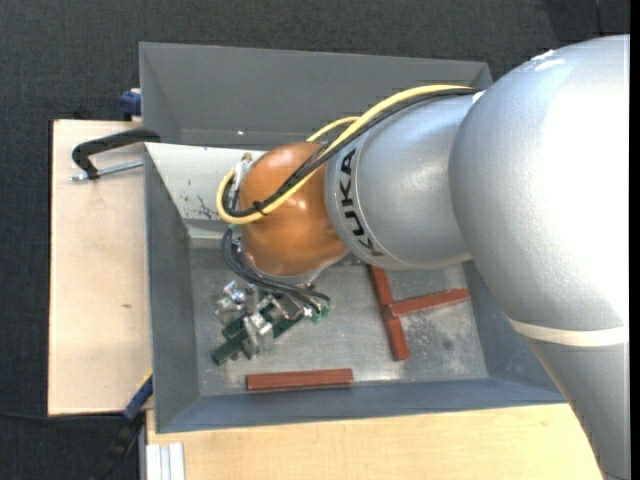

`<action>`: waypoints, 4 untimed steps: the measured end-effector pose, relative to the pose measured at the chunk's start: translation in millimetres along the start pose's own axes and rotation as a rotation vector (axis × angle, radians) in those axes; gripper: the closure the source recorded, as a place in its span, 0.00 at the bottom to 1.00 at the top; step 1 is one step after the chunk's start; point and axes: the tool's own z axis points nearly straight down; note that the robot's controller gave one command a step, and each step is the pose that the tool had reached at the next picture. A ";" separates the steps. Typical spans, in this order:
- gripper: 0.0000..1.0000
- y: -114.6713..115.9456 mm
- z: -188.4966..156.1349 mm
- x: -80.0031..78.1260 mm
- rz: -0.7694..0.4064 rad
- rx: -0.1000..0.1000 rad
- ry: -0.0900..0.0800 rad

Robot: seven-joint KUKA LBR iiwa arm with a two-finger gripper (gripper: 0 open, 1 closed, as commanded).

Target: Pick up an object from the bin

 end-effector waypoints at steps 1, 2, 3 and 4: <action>1.00 0.2 -2.3 0.3 0.000 0.000 0.000; 1.00 0.6 -10.8 0.0 0.000 -0.001 -0.002; 1.00 0.6 -16.3 -1.0 0.001 0.000 -0.003; 1.00 0.9 -20.4 -0.5 0.000 -0.001 0.001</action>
Offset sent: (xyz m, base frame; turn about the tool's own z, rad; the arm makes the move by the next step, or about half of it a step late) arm -0.0001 0.0000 0.0088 0.0000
